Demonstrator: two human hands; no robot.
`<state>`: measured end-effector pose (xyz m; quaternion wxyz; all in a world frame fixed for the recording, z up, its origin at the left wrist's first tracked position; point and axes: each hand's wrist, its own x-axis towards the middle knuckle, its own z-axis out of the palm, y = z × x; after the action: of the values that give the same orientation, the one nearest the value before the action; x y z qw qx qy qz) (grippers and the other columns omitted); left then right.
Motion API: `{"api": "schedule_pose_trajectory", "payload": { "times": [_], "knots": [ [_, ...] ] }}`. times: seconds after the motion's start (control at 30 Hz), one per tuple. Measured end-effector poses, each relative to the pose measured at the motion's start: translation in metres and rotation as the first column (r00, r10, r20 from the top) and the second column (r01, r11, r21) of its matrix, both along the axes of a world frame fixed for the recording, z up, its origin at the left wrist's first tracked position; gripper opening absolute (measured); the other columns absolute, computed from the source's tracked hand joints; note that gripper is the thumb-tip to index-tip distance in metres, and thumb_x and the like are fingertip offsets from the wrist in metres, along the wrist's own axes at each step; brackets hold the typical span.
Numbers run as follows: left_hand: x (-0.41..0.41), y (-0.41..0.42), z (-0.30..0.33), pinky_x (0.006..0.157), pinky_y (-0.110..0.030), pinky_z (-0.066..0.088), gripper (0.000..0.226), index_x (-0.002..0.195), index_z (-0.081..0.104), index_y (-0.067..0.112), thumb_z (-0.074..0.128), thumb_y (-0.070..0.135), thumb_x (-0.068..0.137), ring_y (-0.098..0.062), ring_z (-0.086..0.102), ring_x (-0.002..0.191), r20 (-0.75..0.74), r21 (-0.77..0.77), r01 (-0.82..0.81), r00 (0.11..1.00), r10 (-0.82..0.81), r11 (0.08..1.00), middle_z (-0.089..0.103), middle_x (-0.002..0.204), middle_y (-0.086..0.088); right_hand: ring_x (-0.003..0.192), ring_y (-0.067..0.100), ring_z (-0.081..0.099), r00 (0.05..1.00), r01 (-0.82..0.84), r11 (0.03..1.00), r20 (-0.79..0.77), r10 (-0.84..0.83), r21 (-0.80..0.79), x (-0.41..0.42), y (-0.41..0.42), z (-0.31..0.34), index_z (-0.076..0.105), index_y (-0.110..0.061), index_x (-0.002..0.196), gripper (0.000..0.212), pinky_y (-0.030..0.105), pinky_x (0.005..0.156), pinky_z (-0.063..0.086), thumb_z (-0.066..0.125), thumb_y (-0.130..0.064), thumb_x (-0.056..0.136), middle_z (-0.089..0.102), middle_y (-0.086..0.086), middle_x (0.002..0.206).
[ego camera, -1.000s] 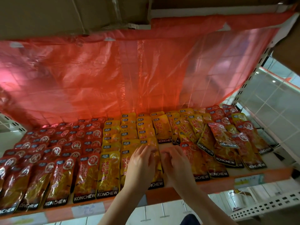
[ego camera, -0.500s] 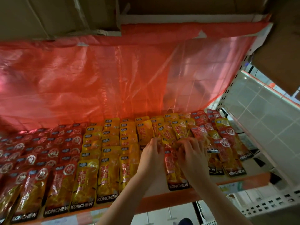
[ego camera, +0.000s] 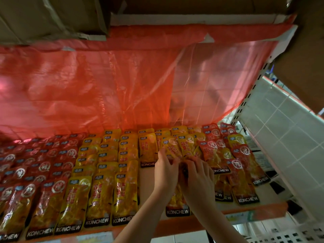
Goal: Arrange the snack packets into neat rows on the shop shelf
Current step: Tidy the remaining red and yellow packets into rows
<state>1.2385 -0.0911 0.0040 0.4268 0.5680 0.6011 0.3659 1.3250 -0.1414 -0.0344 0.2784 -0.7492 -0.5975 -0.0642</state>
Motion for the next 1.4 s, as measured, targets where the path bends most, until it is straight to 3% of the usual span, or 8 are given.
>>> {"api": "schedule_pose_trajectory", "payload": {
  "times": [0.27,0.63,0.7,0.8,0.9,1.0,1.1,1.4],
  "knots": [
    [0.004,0.005,0.001,0.050,-0.014,0.044,0.005,0.092,0.054,0.018,0.057,0.021,0.091,-0.008,0.058,0.067,-0.039,-0.018,-0.012,0.999,0.011,1.000,0.059,0.078,0.008,0.105,0.018,0.052,0.998,-0.009,0.998,-0.068,0.013,0.059,0.001,0.001,-0.002,0.061,-0.019,0.101,0.035,0.033,0.089,0.037,0.041,-0.045,0.088,0.059,-0.004,0.113],
    [-0.037,0.002,0.020,0.036,-0.014,0.026,0.012,0.087,0.051,0.018,0.050,0.007,0.093,-0.001,0.035,0.037,0.216,0.058,-0.117,0.971,0.102,0.991,0.054,0.065,0.001,0.096,0.021,0.055,0.984,-0.016,0.991,-0.172,0.039,0.132,0.000,0.002,0.003,0.063,-0.014,0.098,0.034,0.035,0.082,0.044,0.039,-0.034,0.088,0.062,-0.001,0.099],
    [-0.048,0.004,0.018,0.039,-0.018,0.031,0.010,0.091,0.052,0.017,0.050,0.007,0.093,-0.005,0.041,0.042,0.205,0.079,-0.108,0.975,0.089,0.991,0.057,0.066,0.001,0.093,0.015,0.052,0.955,-0.091,0.976,-0.260,0.143,0.199,-0.006,0.004,0.010,0.061,-0.011,0.103,0.033,0.030,0.080,0.045,0.040,-0.033,0.091,0.059,-0.002,0.098],
    [-0.059,0.003,0.016,0.055,-0.045,0.050,0.010,0.099,0.054,0.015,0.049,0.008,0.094,-0.037,0.056,0.064,0.213,0.066,-0.036,0.977,0.021,0.997,0.064,0.079,-0.012,0.091,0.004,0.056,0.834,-0.218,0.958,-0.475,0.282,0.186,-0.020,0.013,0.023,0.049,-0.014,0.123,0.039,0.021,0.074,0.049,0.043,-0.042,0.096,0.056,-0.009,0.103],
    [-0.070,0.001,0.016,0.067,-0.034,0.057,0.014,0.101,0.054,0.016,0.047,0.005,0.095,-0.022,0.066,0.081,0.200,0.042,0.052,0.978,-0.060,0.998,0.066,0.092,-0.007,0.092,-0.001,0.062,0.692,-0.345,0.929,-0.632,0.349,0.135,-0.033,0.024,0.033,0.038,-0.016,0.134,0.050,0.019,0.072,0.054,0.049,-0.036,0.090,0.060,-0.007,0.108],
    [-0.083,0.005,0.013,0.074,-0.020,0.055,0.023,0.116,0.056,0.008,0.047,0.006,0.095,-0.013,0.063,0.097,0.102,0.050,0.077,0.991,-0.082,0.996,0.064,0.107,-0.003,0.107,0.001,0.057,0.750,-0.376,0.914,-0.529,0.396,0.150,-0.041,0.036,0.038,0.046,-0.016,0.130,0.040,0.019,0.086,0.050,0.057,-0.017,0.092,0.056,-0.009,0.120],
    [-0.098,0.008,0.010,0.078,-0.014,0.045,0.030,0.120,0.059,0.015,0.049,0.008,0.093,-0.010,0.056,0.103,-0.198,0.176,0.052,0.980,-0.016,0.983,0.060,0.112,0.005,0.102,0.002,0.057,0.825,-0.351,0.928,-0.427,0.370,0.127,-0.046,0.047,0.038,0.059,-0.016,0.116,0.025,0.019,0.087,0.048,0.060,-0.015,0.091,0.061,-0.012,0.110],
    [-0.127,0.007,-0.013,0.088,-0.040,0.046,0.035,0.121,0.060,0.015,0.044,0.028,0.092,-0.024,0.050,0.108,-0.507,0.334,0.120,0.859,0.071,0.935,0.061,0.114,-0.001,0.099,0.017,0.057,0.906,-0.369,0.905,-0.301,0.298,-0.213,-0.069,0.067,0.030,0.054,-0.015,0.122,0.030,0.022,0.080,0.044,0.054,-0.013,0.092,0.058,0.004,0.113]
  ]
}}
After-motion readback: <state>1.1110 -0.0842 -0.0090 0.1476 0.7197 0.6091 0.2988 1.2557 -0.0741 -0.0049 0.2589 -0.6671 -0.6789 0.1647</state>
